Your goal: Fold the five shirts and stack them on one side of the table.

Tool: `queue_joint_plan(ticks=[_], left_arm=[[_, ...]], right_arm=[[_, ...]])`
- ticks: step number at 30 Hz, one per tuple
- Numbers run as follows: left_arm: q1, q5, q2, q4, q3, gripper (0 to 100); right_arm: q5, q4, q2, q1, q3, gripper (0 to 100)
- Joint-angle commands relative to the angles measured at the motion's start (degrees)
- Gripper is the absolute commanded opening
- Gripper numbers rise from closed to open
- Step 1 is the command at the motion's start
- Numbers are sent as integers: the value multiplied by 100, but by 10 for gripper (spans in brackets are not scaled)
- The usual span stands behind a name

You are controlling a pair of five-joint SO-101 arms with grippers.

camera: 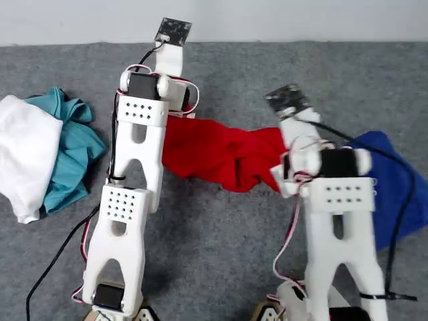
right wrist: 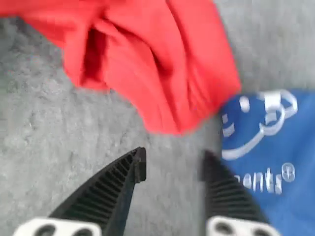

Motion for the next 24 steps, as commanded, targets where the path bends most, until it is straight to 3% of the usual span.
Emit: queue_joint_plan(ticks=[1,4,8,24], left_arm=[[-18,-53,-589,70,-321,17],[-70,-62,-782,97,-470,61],[-176,-193,-958,97,-470,148],[-237,-193,-976,97,-479,149]], right_arm=[[-378,-848,84,-330,9,325],[-598,-1604,488,-549,9,311],[-703,-1877,1516,-1112,-237,284],[-668,-1244,5349,-1754,-3789,273]])
